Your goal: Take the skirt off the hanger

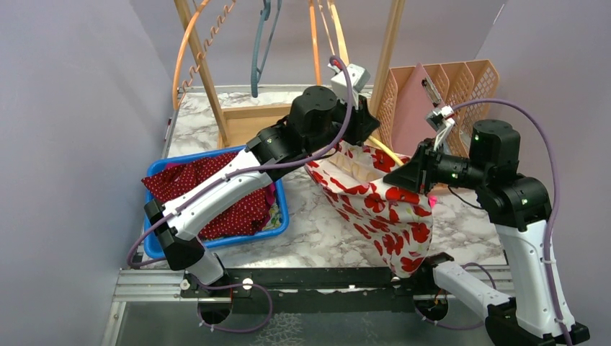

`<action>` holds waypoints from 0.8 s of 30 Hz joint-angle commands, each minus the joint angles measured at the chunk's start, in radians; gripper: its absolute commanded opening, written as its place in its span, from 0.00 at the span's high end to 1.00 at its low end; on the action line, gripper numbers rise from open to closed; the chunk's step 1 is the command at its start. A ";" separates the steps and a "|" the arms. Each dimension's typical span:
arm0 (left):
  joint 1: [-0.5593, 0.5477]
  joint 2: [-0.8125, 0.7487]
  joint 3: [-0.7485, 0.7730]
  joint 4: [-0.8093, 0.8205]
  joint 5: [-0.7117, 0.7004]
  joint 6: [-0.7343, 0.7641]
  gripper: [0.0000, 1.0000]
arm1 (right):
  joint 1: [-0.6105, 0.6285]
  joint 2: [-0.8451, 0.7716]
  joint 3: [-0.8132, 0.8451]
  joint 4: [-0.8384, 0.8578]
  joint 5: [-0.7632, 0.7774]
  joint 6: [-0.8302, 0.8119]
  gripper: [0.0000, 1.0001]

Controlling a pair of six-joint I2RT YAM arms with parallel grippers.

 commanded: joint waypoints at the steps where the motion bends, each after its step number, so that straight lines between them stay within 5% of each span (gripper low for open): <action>1: -0.005 -0.035 -0.005 0.037 -0.121 0.011 0.96 | -0.004 0.003 0.051 0.033 -0.024 0.028 0.92; 7: -0.005 -0.073 -0.043 0.042 -0.276 0.023 1.00 | -0.004 0.048 0.088 -0.095 0.134 0.069 0.39; 12: -0.003 -0.102 -0.078 0.040 -0.390 0.026 1.00 | -0.004 0.028 0.068 -0.155 0.195 0.007 0.11; 18: 0.015 -0.116 -0.074 0.033 -0.421 0.054 1.00 | -0.004 -0.015 0.031 -0.202 0.262 -0.070 0.06; 24: 0.055 -0.144 -0.081 0.009 -0.432 0.076 1.00 | -0.004 -0.067 -0.038 -0.160 0.302 -0.074 0.15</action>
